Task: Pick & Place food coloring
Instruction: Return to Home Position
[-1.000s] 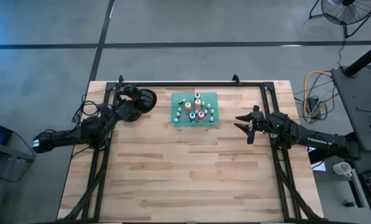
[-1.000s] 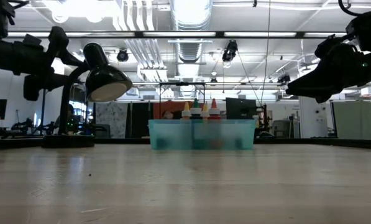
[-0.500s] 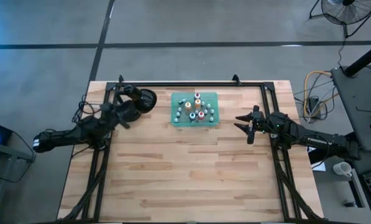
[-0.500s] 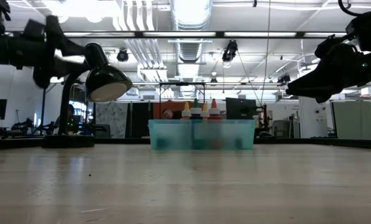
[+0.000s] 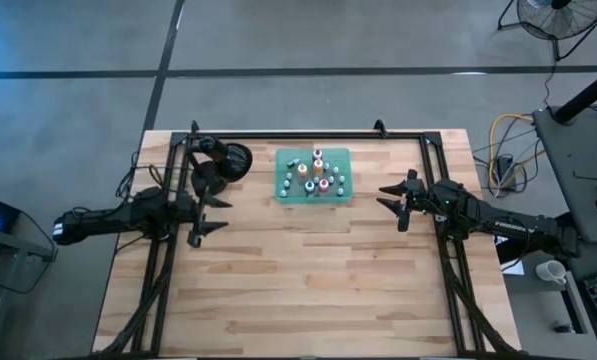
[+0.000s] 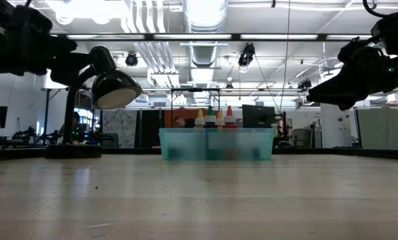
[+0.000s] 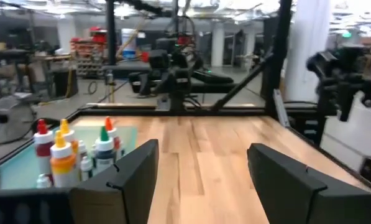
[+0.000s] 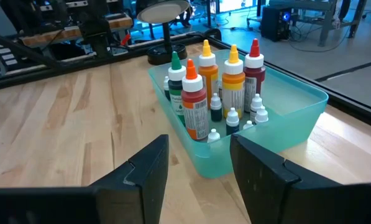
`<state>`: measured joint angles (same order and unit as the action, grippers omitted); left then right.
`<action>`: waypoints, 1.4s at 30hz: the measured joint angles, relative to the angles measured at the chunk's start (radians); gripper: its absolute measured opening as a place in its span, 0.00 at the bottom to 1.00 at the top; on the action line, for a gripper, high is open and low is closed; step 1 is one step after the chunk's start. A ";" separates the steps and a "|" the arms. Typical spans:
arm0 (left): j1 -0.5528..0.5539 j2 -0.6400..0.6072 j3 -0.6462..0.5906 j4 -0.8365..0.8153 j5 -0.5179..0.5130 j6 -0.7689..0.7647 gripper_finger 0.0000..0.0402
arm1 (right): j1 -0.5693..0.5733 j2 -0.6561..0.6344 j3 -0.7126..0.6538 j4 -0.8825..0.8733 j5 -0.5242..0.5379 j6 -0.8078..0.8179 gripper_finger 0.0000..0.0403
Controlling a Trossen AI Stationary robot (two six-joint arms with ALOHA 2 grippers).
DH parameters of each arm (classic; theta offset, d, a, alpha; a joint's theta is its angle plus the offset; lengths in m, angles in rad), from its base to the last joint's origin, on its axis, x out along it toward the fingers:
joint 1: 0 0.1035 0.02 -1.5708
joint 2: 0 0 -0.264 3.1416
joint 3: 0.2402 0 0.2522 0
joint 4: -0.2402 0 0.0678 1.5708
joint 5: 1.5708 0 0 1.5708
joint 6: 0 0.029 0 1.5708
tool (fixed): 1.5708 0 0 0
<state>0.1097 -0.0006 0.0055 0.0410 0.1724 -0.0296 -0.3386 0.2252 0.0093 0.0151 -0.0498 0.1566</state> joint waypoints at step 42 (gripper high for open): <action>0.003 0.018 0.000 -0.004 -0.051 -0.135 0.55 | 0.000 0.000 0.000 0.000 0.000 0.000 0.41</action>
<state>0.1123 0.0174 0.0059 0.0368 0.1219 -0.1649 -0.3386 0.2253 0.0093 0.0151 -0.0502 0.1566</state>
